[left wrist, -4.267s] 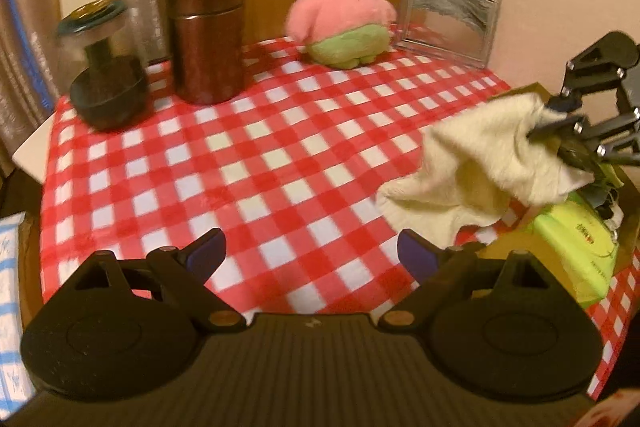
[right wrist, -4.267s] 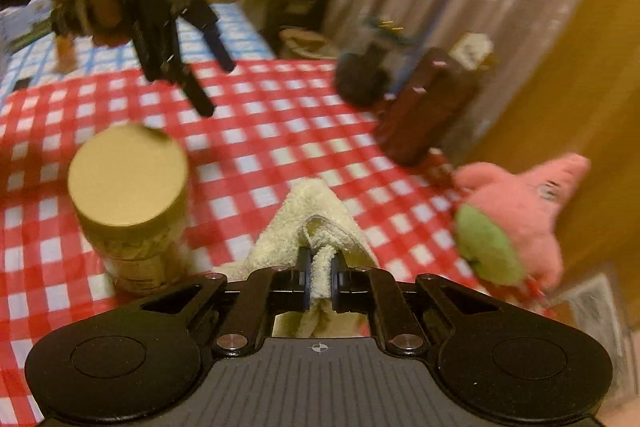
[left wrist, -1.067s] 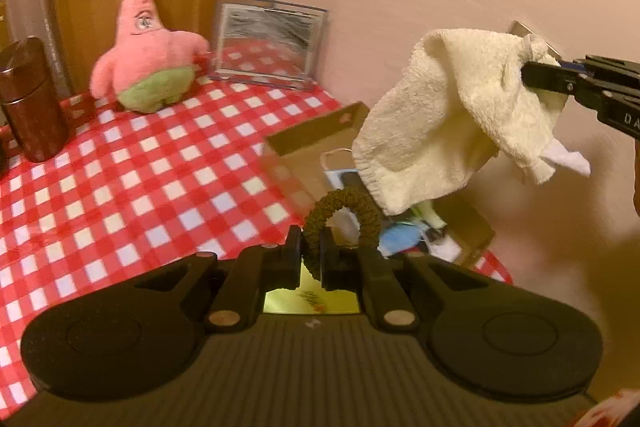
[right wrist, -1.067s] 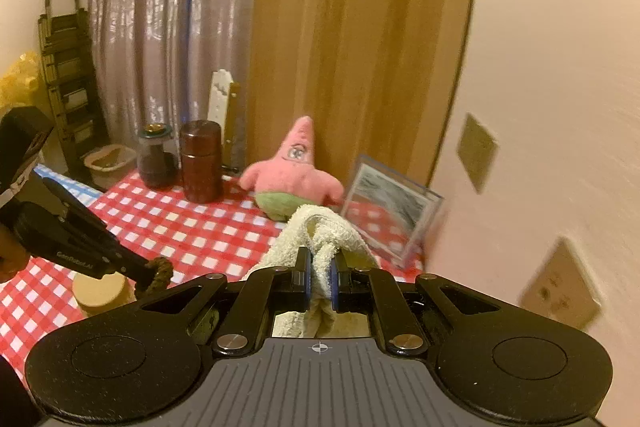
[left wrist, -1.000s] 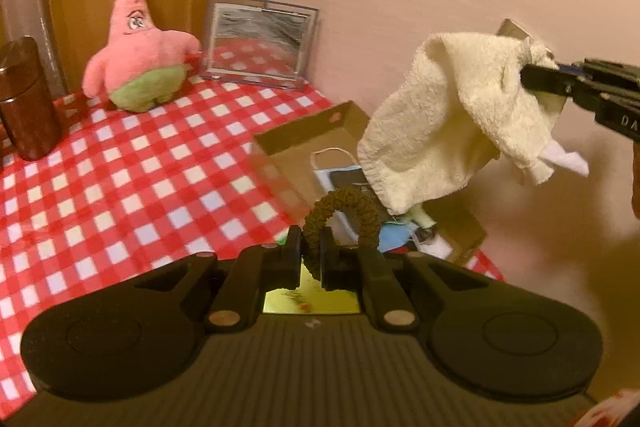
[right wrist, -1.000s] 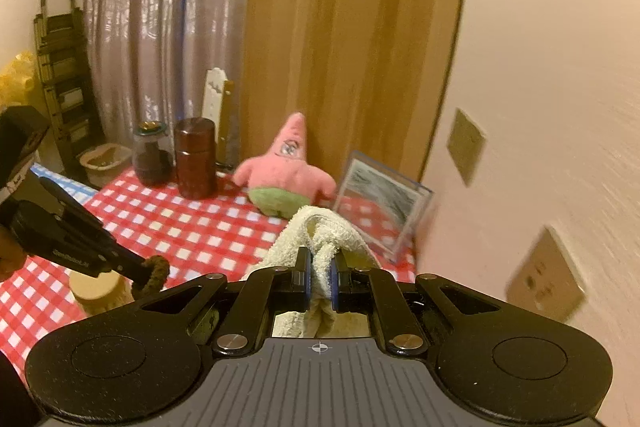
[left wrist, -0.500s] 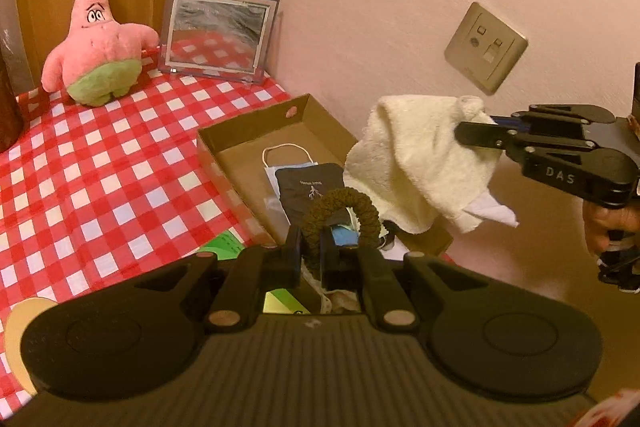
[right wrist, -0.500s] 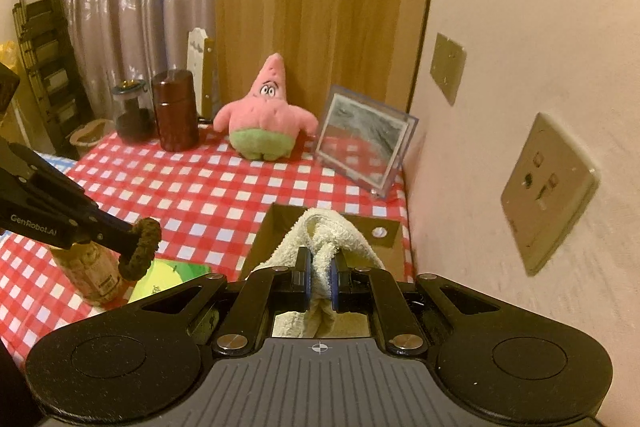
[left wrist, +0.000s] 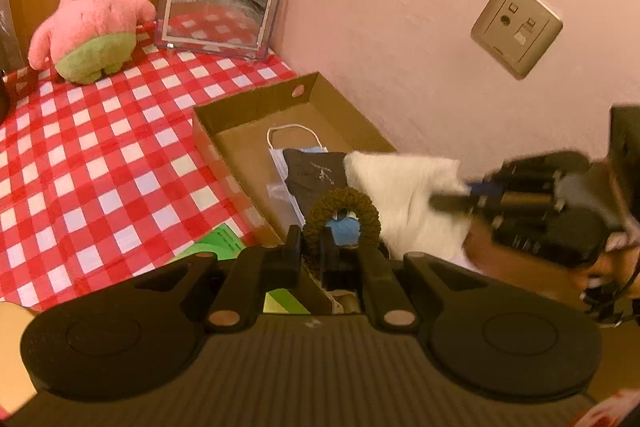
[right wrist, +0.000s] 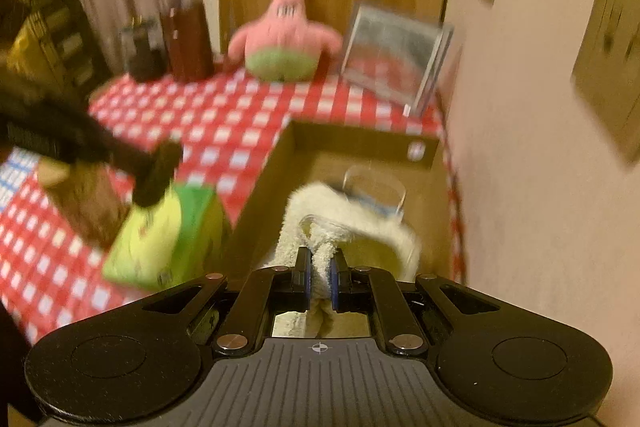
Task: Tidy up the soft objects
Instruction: 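Carry the towel and hair tie over the cardboard box with both grippers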
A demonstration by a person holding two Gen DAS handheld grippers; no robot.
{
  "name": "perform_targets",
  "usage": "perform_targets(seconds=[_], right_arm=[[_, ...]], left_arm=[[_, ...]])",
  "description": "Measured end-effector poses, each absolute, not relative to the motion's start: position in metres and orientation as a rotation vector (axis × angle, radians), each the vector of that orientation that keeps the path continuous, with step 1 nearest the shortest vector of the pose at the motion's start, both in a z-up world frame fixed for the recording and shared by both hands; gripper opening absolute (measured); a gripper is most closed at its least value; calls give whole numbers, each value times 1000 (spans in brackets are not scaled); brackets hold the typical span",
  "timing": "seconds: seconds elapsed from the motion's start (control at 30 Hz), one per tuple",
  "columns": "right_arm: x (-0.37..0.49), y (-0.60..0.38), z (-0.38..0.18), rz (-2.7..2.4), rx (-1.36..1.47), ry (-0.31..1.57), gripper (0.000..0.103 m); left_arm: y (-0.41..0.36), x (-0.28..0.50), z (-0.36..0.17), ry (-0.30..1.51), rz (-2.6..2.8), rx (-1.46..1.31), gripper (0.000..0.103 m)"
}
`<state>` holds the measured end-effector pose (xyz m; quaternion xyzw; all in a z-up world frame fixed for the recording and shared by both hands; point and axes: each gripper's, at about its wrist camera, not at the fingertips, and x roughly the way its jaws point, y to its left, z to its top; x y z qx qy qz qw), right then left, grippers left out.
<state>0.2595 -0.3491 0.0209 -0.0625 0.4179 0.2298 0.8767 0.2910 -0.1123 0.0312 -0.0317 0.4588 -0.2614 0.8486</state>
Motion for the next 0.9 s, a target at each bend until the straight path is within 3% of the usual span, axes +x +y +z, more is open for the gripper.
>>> perform_targets(seconds=[0.53,0.9], right_arm=[[275,-297,-62,608,-197,1049,9],[296,-295,-76,519,-319,935,9]], left_arm=[[-116,304,3,1023,-560,-78,7],[-119,314,-5,1032,-560,-88,7]])
